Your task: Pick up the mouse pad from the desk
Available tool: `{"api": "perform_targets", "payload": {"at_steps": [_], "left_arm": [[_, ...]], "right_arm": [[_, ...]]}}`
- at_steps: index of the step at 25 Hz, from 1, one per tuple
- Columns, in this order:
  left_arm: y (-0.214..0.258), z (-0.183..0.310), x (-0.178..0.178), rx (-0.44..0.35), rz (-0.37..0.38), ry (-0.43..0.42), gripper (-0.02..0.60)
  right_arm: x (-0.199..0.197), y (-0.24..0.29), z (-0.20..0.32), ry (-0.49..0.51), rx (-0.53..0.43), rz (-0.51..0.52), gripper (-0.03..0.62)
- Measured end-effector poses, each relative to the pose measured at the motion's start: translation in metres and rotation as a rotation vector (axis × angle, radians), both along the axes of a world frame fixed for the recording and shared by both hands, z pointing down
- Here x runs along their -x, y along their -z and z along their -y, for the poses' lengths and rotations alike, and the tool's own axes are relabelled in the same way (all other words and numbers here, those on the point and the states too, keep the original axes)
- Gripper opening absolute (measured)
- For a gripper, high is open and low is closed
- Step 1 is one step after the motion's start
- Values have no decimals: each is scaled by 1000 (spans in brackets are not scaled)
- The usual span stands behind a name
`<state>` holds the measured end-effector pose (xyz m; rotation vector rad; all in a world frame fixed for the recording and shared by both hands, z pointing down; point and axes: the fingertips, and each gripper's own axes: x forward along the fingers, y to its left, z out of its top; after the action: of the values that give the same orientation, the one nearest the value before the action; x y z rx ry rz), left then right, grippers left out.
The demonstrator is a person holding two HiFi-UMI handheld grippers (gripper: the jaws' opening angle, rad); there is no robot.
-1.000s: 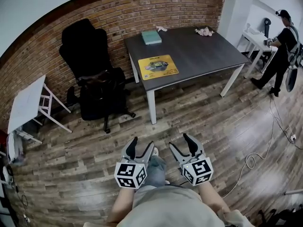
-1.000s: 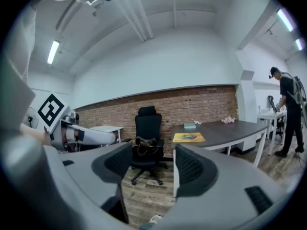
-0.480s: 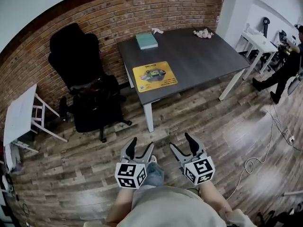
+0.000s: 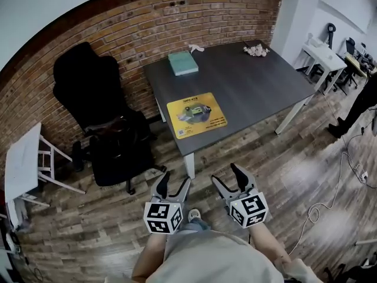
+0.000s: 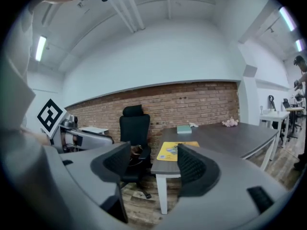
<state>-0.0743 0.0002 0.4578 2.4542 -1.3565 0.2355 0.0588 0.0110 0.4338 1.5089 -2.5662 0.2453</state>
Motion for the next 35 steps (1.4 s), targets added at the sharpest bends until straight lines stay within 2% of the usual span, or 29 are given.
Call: {"api": "perform_targets", "payload": {"at_steps": [9,17,26,35], "left_arm": [[-7,87,17,2,9,-22,279],[-20,138,18,28,5,-41,279],[-49,185,12,98,1,-30,279],[-89,244,-2,171,24,-2,279]], "right_arm": [[15,-5,84,-33,5,-5,302],[19,-15,131,-56,44,-5,302],[10,-37,170,-49,101,-18,296],[-12,-59,250,-16,132,-57,296]]}}
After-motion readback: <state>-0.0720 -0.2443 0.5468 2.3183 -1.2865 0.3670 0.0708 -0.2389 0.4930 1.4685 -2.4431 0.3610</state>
